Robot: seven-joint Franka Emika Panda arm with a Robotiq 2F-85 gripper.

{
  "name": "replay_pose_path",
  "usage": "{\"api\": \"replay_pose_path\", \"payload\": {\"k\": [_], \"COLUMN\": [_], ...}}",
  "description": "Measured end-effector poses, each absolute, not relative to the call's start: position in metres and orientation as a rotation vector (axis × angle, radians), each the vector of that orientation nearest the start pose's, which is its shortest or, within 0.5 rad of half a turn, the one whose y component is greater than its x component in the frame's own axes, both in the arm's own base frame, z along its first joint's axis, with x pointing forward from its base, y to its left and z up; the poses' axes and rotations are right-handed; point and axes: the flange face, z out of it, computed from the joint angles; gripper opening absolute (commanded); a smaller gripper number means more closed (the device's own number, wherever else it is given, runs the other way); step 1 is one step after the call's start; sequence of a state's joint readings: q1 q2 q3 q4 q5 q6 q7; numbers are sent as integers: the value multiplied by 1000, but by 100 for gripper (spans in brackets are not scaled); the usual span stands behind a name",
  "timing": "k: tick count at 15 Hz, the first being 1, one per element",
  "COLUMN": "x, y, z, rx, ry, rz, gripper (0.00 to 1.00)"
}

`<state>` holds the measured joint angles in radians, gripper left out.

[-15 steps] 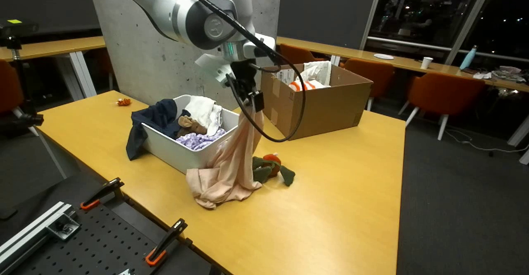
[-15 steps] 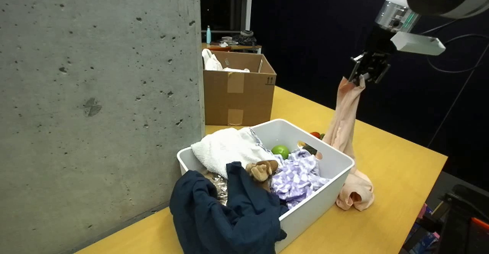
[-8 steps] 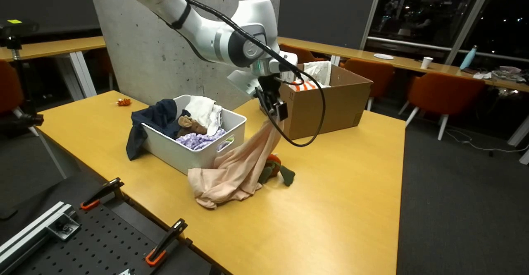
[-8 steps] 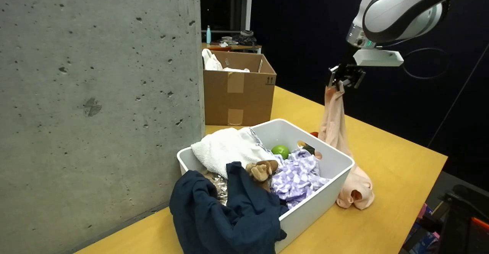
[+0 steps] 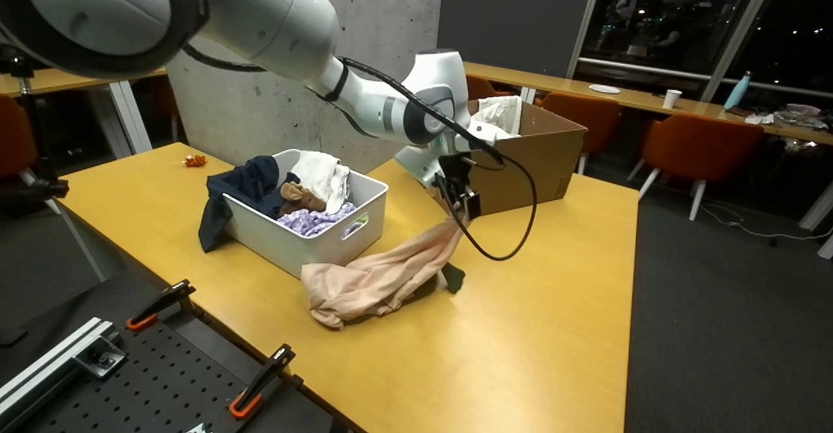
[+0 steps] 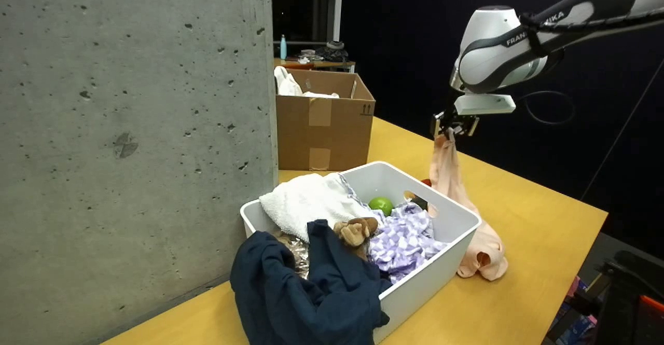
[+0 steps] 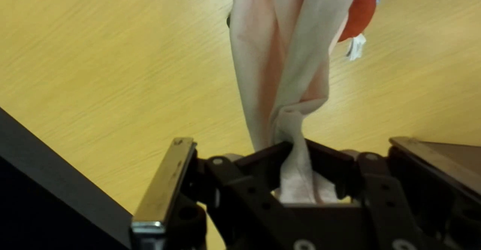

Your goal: Remove the pink clothe and peach plush toy from the box and put them on the table and the cover the peach with the pink cloth

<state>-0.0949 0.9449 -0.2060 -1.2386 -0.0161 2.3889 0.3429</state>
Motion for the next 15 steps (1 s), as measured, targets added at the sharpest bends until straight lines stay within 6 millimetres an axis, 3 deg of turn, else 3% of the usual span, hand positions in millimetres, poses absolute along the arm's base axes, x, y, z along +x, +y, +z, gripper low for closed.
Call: {"api": "replay_pose_path", "payload": {"k": [4, 5, 6, 7, 10, 15], "x": [752, 751, 749, 748, 745, 755], "y": [-219, -225, -230, -234, -236, -216], "z": [165, 152, 139, 128, 105, 122], "rx": [-3183, -3186, -3187, -3189, -3193, -3186], "ry": [913, 923, 930, 936, 935, 881], "rz": [-328, -315, -302, -289, -268, -374], "gripper": [0, 4, 1, 21, 44, 79]}}
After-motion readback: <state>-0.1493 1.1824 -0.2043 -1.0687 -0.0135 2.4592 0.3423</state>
